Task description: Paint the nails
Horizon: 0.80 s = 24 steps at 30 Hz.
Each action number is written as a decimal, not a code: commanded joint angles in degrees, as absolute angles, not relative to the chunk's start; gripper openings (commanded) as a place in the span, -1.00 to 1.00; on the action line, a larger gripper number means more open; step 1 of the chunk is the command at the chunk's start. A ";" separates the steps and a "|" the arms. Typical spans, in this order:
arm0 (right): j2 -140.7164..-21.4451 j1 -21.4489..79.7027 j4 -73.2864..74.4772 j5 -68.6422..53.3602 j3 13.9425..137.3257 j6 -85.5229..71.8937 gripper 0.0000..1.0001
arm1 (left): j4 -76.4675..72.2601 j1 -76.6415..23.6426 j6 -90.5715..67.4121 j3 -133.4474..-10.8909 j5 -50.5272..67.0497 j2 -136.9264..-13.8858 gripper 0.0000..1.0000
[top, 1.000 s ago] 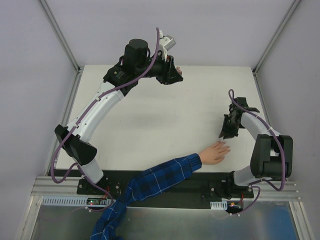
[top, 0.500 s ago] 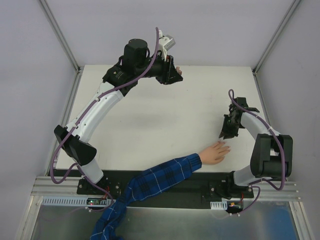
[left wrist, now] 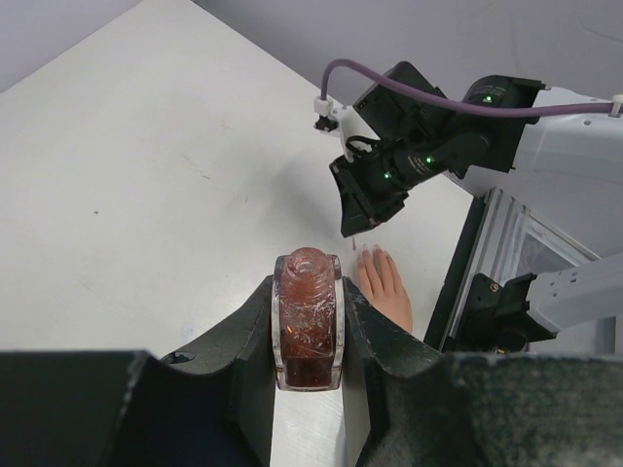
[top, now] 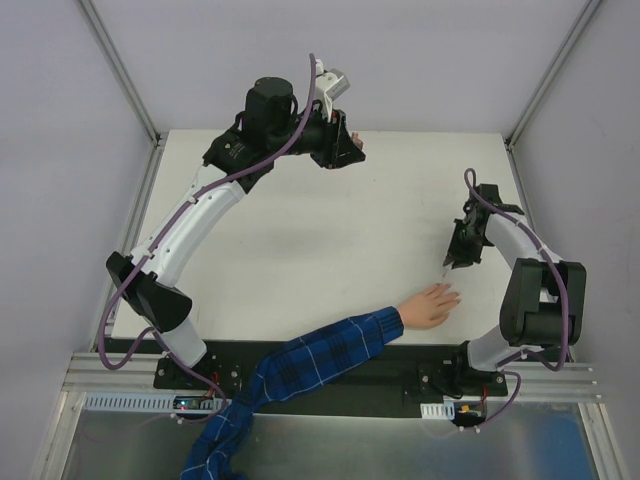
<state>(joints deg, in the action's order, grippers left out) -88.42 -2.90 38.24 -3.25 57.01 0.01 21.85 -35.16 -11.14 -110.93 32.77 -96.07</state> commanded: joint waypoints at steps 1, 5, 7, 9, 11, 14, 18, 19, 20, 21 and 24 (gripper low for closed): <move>-86.84 -3.16 42.18 -1.84 63.88 -0.26 -0.99 | 20.21 -34.89 -11.16 -111.10 33.57 -91.76 -1.00; -84.56 -2.90 44.12 -3.42 66.00 -0.35 -0.99 | 20.21 -35.07 -13.17 -110.65 35.95 -91.58 -1.00; -82.98 -2.11 46.30 -4.22 67.58 -0.35 -0.99 | 20.21 -35.24 -13.88 -110.65 35.86 -91.32 -1.00; -81.48 -0.63 47.63 -4.31 68.64 1.32 -0.99 | 20.21 -35.59 -14.50 -109.43 34.63 -90.53 -1.00; -79.46 -0.09 49.30 -4.57 69.95 1.76 -0.99 | 20.30 -35.95 -14.24 -107.50 32.27 -88.08 -1.00; -77.61 3.24 50.97 -6.76 71.89 1.93 -0.99 | 20.13 -37.17 -11.52 -102.67 28.58 -83.95 -1.00; -75.68 9.99 50.72 -9.05 73.82 2.55 -0.99 | 15.93 -38.49 -6.78 -88.66 27.94 -75.18 -1.00; -74.46 11.50 49.67 -8.97 74.00 2.98 -0.99 | 13.91 -38.93 -5.38 -84.77 28.30 -72.80 -1.00; -73.66 13.08 48.88 -8.79 74.00 4.12 -1.00 | 11.45 -38.94 -5.10 -80.46 29.00 -70.25 -1.00; -72.09 16.23 47.74 -8.27 74.00 4.65 -1.00 | 3.33 -39.02 -5.10 -70.68 31.09 -64.66 -1.00; -69.01 20.37 45.53 -9.13 73.65 4.75 -0.99 | -13.46 -39.02 -5.54 -52.64 34.88 -54.63 -1.00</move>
